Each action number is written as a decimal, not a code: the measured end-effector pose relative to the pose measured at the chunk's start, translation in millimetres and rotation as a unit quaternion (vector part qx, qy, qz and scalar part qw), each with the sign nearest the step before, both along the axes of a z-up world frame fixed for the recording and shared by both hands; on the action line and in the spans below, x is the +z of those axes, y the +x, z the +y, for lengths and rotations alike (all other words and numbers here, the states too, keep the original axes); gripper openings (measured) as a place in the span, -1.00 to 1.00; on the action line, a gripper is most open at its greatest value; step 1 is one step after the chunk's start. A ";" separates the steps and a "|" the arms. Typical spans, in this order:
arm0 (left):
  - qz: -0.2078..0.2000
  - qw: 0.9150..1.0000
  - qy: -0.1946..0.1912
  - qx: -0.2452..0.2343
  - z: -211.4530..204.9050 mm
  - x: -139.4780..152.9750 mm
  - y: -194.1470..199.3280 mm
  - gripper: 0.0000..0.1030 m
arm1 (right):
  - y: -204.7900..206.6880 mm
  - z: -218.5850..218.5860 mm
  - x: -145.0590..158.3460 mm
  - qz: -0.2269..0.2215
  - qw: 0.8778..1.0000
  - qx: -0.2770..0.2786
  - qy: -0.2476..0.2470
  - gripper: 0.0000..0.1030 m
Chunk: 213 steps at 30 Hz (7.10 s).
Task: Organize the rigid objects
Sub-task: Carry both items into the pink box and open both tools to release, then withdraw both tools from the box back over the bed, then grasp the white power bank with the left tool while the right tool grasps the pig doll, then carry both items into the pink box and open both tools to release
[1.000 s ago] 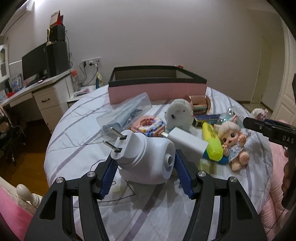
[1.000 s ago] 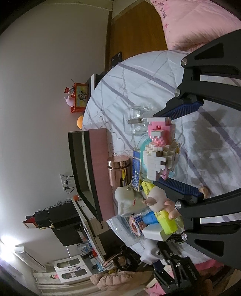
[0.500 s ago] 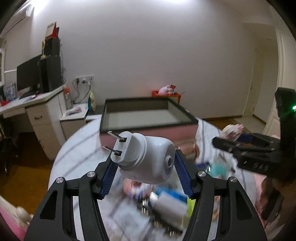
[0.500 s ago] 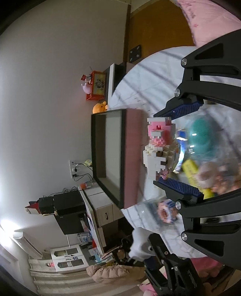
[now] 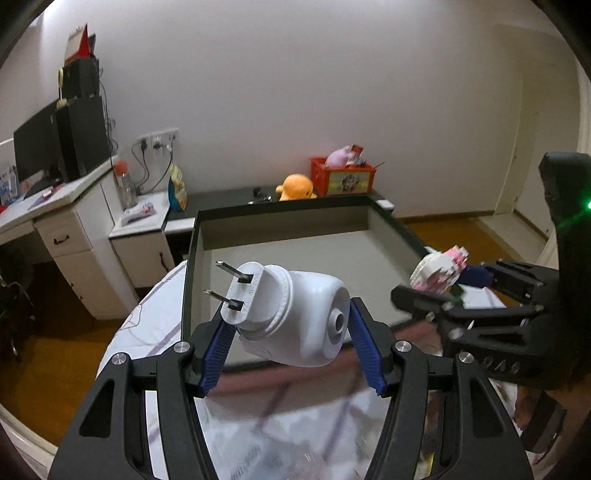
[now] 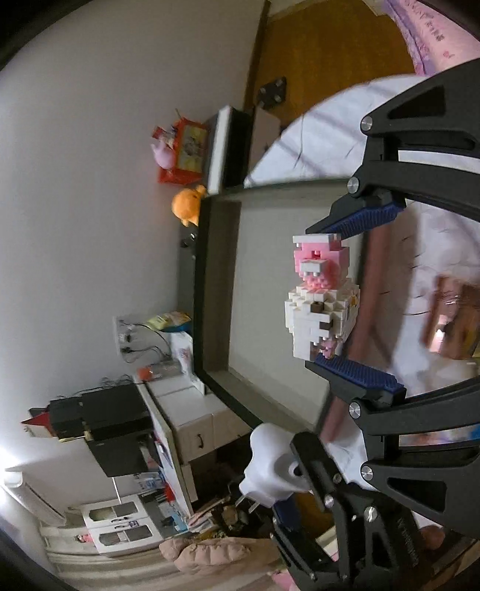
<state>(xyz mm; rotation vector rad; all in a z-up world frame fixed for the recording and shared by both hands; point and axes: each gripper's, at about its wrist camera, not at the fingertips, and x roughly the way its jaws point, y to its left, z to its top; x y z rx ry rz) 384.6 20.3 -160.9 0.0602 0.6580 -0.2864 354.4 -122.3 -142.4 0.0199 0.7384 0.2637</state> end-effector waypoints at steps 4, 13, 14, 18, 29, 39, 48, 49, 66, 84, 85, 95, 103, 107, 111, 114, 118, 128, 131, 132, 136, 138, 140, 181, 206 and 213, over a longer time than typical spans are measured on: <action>0.028 0.999 0.018 0.002 -3.8 -18.0 26.0 0.20 | 30.7 10.3 -18.9 0.034 0.999 0.008 -0.018 0.22; 0.041 0.999 0.026 0.015 -6.1 -31.5 38.1 0.40 | 53.6 5.1 -46.0 0.081 0.997 0.004 -0.008 0.23; 0.037 0.999 0.025 0.016 -5.5 -28.3 36.1 0.50 | 52.5 3.7 -44.6 0.079 0.997 0.003 -0.005 0.26; -0.007 0.999 0.024 0.035 5.9 -3.0 12.8 0.91 | 41.9 -2.5 -27.4 0.052 0.998 -0.016 -0.006 0.70; -0.157 0.984 0.008 0.088 30.7 58.8 -139.9 1.00 | -89.8 -2.9 52.9 -0.101 0.994 -0.027 0.013 1.00; -0.213 0.974 0.012 0.071 17.2 61.7 -251.9 1.00 | -217.7 -5.1 65.4 -0.200 0.977 -0.069 -0.019 1.00; -0.195 0.979 0.014 0.059 9.4 47.4 -278.2 1.00 | -263.4 -20.8 46.1 -0.194 0.977 -0.086 -0.022 1.00; -0.191 0.980 0.014 0.057 9.2 45.4 -278.7 1.00 | -265.2 -22.3 44.1 -0.192 0.977 -0.089 -0.022 1.00; -0.086 0.994 0.029 0.064 34.9 -23.3 -254.1 1.00 | -232.0 -13.5 -50.9 -0.050 0.993 -0.110 0.008 1.00; -0.022 0.998 0.002 0.064 50.5 -54.9 -222.6 1.00 | -201.0 0.8 -81.8 0.017 0.997 -0.029 0.071 -0.25; -0.020 0.998 -0.001 0.060 48.6 -56.6 -221.9 1.00 | -201.8 0.5 -80.9 0.018 0.997 -0.028 0.072 -0.26; 0.012 0.998 -0.002 0.054 4.8 -72.9 -205.5 1.00 | -215.8 -13.1 -71.0 0.008 0.998 -0.017 0.057 -0.36; 0.043 0.998 -0.008 0.055 -4.8 -84.7 -188.9 0.27 | -215.1 -19.5 -73.6 0.007 0.998 -0.004 0.069 -0.36; 0.036 0.998 0.009 0.045 -7.1 -80.7 -191.9 -0.06 | -212.8 -19.1 -73.0 0.007 0.997 -0.001 0.070 -0.36; 0.031 0.999 0.003 0.029 1.4 -71.6 -195.3 -0.41 | -215.1 -18.6 -67.4 -0.004 0.997 0.001 0.072 -0.40; 0.038 0.999 -0.005 0.025 6.2 -72.6 -193.9 -0.47 | -215.8 -19.9 -62.0 -0.007 0.997 0.002 0.072 -0.40; 0.052 0.998 -0.007 0.016 1.7 -78.0 -188.8 -0.47 | -209.9 -17.3 -68.8 0.004 0.998 -0.001 0.057 -0.41; 0.053 0.998 0.026 0.011 -14.1 -82.4 -178.3 -0.54 | -198.0 -13.5 -74.4 0.020 0.998 0.003 0.061 -0.30; 0.052 0.998 0.021 0.007 -11.8 -80.9 -183.4 -0.55 | -195.3 -10.0 -76.5 0.023 0.998 0.002 0.053 -0.28; 0.050 0.998 0.022 0.006 -11.4 -80.3 -185.2 -0.55 | -194.0 -9.9 -76.4 0.025 0.998 0.002 0.052 -0.29; 0.047 0.999 0.020 0.003 -9.3 -75.7 -192.9 -0.55 | -190.3 -2.8 -75.6 0.023 0.999 -0.004 0.025 -0.32; 0.040 0.999 0.021 0.001 -8.3 -70.2 -196.8 -0.55 | -193.0 -1.2 -72.6 0.017 0.999 -0.005 0.028 -0.34; 0.034 0.999 0.015 0.001 -5.7 -63.5 -201.3 -0.55 | -196.3 1.9 -68.9 0.011 1.000 -0.004 0.025 -0.37; -0.076 0.996 0.038 -0.003 -21.7 61.1 -83.3 -0.55 | -88.9 29.7 64.0 -0.114 0.993 -0.004 -0.021 -0.37; 0.037 0.996 0.075 0.042 -17.2 -30.5 49.0 -0.14 | 42.4 27.8 -25.4 0.008 0.998 -0.004 -0.057 -0.32; -0.031 0.995 0.043 0.079 12.5 10.7 6.2 0.62 | 15.7 8.9 12.0 -0.039 0.998 -0.030 -0.029 0.45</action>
